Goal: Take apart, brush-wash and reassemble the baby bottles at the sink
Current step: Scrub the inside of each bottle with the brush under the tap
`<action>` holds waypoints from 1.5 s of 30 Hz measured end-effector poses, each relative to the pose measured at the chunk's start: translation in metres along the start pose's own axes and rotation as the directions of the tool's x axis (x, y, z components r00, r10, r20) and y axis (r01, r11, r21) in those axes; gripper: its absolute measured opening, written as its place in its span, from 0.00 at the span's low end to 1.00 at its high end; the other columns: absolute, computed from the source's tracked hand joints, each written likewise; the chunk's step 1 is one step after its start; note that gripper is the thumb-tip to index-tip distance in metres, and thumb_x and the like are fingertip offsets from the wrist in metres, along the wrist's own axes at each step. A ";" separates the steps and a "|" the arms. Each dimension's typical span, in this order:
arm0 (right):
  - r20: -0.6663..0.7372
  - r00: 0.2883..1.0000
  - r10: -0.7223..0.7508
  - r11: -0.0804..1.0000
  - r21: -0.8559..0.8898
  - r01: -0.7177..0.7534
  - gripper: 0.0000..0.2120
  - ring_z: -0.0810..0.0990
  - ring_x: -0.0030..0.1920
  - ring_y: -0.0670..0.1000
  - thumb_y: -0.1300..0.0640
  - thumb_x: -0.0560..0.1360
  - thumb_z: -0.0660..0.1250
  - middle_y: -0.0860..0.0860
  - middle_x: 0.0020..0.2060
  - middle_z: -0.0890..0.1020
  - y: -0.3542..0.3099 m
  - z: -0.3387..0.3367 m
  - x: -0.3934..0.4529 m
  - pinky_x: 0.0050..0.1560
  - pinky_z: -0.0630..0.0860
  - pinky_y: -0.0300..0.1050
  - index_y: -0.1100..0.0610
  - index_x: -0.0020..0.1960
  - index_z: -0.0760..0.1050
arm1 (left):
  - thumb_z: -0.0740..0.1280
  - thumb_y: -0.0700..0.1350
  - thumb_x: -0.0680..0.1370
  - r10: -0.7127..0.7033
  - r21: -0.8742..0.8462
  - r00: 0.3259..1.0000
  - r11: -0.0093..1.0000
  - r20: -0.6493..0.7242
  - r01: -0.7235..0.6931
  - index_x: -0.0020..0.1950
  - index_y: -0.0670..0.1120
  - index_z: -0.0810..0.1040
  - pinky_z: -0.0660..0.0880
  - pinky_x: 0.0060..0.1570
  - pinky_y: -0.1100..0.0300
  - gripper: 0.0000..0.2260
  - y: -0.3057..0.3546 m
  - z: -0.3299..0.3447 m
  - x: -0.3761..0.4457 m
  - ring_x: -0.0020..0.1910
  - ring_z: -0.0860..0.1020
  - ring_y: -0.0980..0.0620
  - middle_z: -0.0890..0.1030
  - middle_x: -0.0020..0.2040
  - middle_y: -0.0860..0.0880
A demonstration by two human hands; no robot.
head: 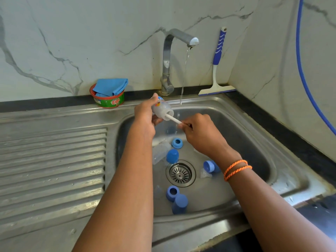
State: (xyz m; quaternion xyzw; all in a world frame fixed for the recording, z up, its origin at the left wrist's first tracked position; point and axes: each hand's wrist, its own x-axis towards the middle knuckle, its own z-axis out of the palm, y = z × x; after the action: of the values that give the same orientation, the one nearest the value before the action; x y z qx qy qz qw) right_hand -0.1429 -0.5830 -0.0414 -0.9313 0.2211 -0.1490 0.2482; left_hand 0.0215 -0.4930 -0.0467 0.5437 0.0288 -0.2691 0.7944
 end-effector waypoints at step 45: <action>-0.473 0.869 -0.146 0.894 -0.438 -0.088 0.13 0.76 0.44 0.55 0.53 0.82 0.66 0.50 0.36 0.81 0.024 -0.033 0.012 0.57 0.55 0.51 0.52 0.39 0.81 | 0.77 0.47 0.76 -0.237 -0.423 0.970 0.885 -0.046 0.196 0.60 0.42 0.78 0.84 0.50 0.39 0.17 -0.037 0.024 -0.010 0.57 0.81 0.36 0.79 0.58 0.38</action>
State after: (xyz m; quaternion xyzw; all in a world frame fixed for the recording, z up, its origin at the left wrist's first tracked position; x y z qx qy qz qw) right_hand -0.1533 -0.6209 -0.0242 -0.8969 0.2908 -0.3310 -0.0392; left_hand -0.0101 -0.5198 -0.0645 0.3679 0.1843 -0.3174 0.8544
